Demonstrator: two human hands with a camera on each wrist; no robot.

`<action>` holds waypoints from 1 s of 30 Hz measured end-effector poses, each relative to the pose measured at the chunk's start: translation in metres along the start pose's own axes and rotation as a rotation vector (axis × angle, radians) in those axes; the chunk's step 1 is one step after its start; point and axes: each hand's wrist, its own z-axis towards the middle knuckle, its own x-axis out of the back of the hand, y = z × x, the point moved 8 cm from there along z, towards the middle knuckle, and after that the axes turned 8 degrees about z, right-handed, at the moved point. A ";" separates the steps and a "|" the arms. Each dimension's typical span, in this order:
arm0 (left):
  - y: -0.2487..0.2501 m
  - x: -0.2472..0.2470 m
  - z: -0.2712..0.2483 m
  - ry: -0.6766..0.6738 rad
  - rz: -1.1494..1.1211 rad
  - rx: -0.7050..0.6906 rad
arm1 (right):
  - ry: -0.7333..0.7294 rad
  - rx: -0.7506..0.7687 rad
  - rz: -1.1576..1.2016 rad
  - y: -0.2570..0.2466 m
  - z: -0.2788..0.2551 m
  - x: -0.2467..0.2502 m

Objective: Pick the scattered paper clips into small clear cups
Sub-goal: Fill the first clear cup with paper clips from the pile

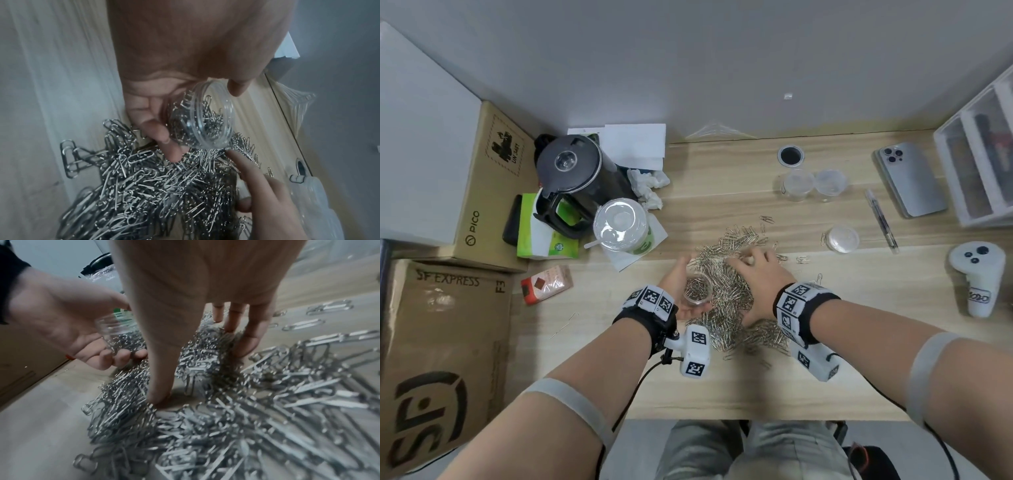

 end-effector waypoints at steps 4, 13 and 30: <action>0.000 -0.010 0.003 -0.031 0.083 0.022 | 0.038 0.055 0.090 -0.014 0.003 -0.007; 0.004 -0.041 0.007 -0.135 0.103 0.025 | 0.110 0.061 0.366 -0.016 0.004 0.004; 0.030 -0.038 -0.015 -0.035 0.041 -0.058 | 0.232 0.095 0.534 0.001 -0.003 0.074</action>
